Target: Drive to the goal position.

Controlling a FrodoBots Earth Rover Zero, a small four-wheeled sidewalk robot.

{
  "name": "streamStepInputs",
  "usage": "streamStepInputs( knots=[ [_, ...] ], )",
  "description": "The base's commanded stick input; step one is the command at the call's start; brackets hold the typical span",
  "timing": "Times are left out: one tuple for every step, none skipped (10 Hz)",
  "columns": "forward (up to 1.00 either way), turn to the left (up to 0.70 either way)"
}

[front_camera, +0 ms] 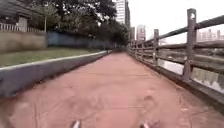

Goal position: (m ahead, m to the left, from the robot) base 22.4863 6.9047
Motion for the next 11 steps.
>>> streamStepInputs(
  knots=[
    [0.7, 0.0],
    [0.7, 0.0],
    [0.7, 0.0],
    [0.7, 0.0],
    [0.7, 0.0],
    [0.7, 0.0],
    [0.7, 0.0],
    [0.7, 0.0],
    [0.7, 0.0],
    [0.7, 0.0],
    [0.7, 0.0]
  ],
)
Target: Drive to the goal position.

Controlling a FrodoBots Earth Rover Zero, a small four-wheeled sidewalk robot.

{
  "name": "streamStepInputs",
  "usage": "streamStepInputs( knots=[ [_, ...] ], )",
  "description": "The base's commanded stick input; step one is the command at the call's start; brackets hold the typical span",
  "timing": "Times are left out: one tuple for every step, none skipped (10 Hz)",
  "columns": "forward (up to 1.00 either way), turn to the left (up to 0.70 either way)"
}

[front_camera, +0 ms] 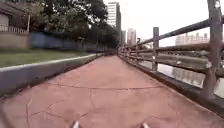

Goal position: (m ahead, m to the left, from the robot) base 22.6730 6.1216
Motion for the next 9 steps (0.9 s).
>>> streamStepInputs(
  knots=[
    [0.7, 0.0],
    [0.7, 0.0],
    [0.7, 0.0],
    [0.7, 0.0],
    [0.7, 0.0],
    [0.7, 0.0],
    [0.7, 0.0],
    [0.7, 0.0],
    [0.7, 0.0]
  ],
)
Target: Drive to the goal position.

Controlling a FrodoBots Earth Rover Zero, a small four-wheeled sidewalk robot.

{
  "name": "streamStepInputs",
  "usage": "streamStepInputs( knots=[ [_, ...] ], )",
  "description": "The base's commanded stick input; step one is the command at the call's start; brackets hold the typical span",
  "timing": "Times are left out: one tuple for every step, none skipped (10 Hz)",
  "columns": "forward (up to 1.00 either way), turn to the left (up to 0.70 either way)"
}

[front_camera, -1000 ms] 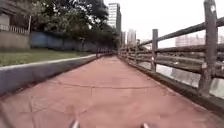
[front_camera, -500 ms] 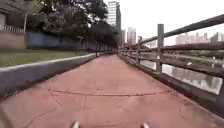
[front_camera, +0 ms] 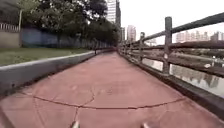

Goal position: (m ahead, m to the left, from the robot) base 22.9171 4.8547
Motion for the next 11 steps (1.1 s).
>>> streamStepInputs(
  knots=[
    [0.7, 0.0],
    [0.7, 0.0],
    [0.7, 0.0],
    [0.7, 0.0],
    [0.7, 0.0],
    [0.7, 0.0],
    [0.7, 0.0],
    [0.7, 0.0],
    [0.7, 0.0],
    [0.7, 0.0],
    [0.7, 0.0]
  ],
)
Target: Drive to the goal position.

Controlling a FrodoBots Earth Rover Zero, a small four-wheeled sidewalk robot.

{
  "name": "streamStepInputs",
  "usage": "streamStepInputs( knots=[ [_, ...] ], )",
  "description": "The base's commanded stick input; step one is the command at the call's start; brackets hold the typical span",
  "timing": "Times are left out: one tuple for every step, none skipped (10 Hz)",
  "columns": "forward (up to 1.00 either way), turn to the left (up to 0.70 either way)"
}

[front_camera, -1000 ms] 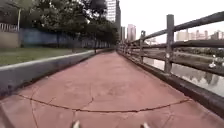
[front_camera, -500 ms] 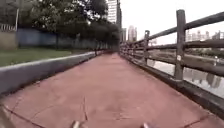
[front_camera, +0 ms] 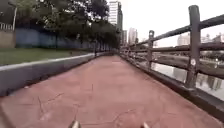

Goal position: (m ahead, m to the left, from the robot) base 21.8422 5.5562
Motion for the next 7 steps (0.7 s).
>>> streamStepInputs(
  knots=[
    [0.7, 0.0],
    [0.7, 0.0],
    [0.7, 0.0],
    [0.7, 0.0],
    [0.7, 0.0],
    [0.7, 0.0],
    [0.7, 0.0]
  ],
)
